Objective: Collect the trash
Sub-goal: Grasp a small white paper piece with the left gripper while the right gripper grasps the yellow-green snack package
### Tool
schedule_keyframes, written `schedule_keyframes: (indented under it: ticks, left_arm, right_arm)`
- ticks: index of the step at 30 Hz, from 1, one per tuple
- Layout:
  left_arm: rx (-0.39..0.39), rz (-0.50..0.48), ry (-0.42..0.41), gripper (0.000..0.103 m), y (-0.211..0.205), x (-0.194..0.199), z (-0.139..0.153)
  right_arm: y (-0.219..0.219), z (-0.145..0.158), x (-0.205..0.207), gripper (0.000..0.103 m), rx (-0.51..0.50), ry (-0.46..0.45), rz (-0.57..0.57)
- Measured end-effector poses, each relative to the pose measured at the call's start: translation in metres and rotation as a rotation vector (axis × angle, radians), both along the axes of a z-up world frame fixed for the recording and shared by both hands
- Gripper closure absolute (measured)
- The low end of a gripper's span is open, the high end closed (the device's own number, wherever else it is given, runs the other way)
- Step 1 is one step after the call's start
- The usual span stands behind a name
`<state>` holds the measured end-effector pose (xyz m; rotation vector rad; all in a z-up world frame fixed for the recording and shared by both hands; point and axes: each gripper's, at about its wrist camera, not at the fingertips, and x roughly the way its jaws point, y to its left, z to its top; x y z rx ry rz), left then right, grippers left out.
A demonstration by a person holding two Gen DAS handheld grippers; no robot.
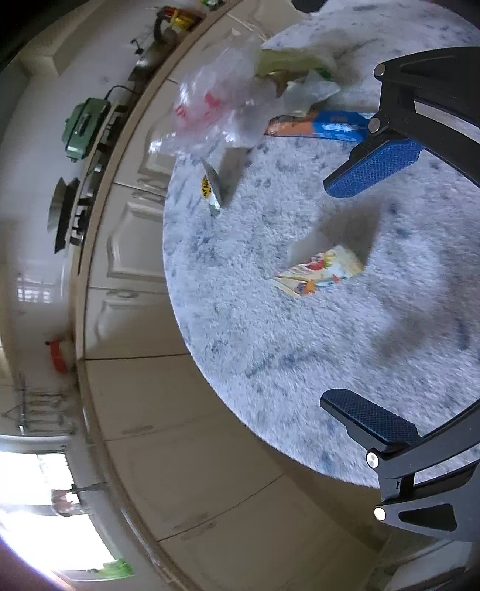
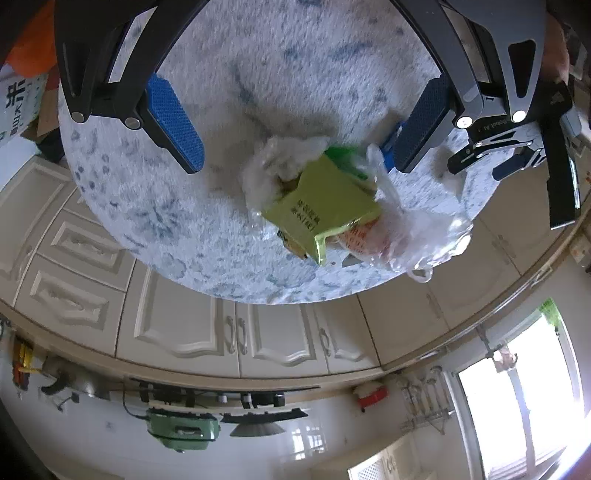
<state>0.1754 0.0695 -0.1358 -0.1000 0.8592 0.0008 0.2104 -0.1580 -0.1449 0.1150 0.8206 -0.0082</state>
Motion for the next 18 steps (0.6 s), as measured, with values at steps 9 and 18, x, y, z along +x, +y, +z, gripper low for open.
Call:
schedule_keyframes:
  ticks: [9, 18]
  left_arm:
    - [0.022, -0.06, 0.042, 0.053, -0.01, 0.05, -0.009]
    - [-0.036, -0.082, 0.022, 0.078, 0.001, 0.057, -0.014]
  right_arm:
    - [0.004, -0.016, 0.039, 0.008, 0.008, 0.023, -0.007]
    - [0.011, -0.031, 0.058, 0.077, 0.026, 0.057, 0.043]
